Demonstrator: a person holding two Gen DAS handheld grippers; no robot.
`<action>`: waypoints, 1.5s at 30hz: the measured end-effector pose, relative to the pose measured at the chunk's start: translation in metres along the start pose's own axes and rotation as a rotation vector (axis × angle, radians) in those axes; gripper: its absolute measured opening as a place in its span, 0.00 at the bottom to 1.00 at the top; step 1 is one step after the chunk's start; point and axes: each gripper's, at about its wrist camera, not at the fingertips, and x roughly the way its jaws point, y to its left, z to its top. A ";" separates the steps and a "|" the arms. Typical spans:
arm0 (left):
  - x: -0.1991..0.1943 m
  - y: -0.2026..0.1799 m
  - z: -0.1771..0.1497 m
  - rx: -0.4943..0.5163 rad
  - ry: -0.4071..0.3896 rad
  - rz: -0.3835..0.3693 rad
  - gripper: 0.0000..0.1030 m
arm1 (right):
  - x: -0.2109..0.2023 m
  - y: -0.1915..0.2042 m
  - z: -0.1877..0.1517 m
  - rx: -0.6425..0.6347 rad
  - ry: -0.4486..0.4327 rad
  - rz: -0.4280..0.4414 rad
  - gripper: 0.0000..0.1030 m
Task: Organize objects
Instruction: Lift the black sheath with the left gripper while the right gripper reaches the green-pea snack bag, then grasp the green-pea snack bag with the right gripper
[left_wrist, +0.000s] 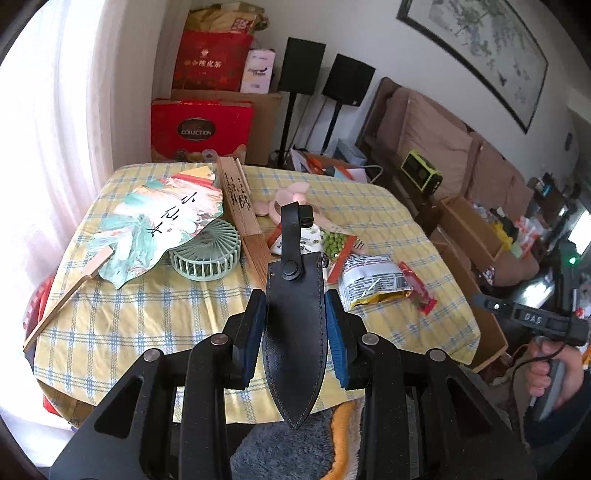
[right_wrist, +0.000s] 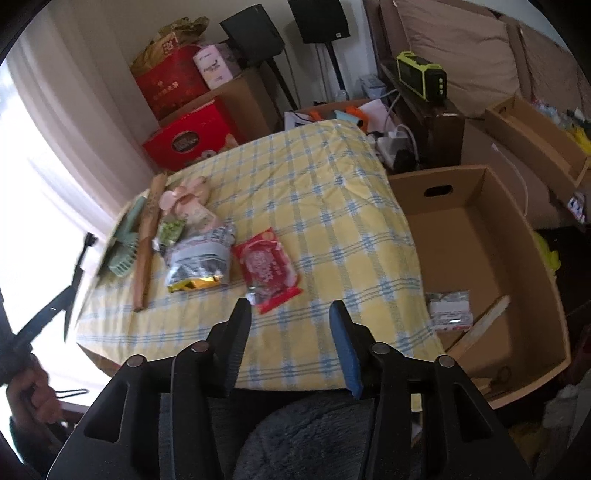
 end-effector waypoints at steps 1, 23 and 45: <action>0.001 0.001 0.000 0.003 -0.002 0.001 0.29 | 0.002 0.001 -0.001 -0.017 -0.001 -0.030 0.52; 0.001 0.031 -0.002 -0.028 -0.019 0.060 0.29 | 0.041 0.108 0.050 -0.300 -0.084 -0.106 0.83; 0.004 0.051 -0.002 -0.060 0.016 0.197 0.29 | 0.184 0.218 0.031 -0.835 0.017 -0.190 0.59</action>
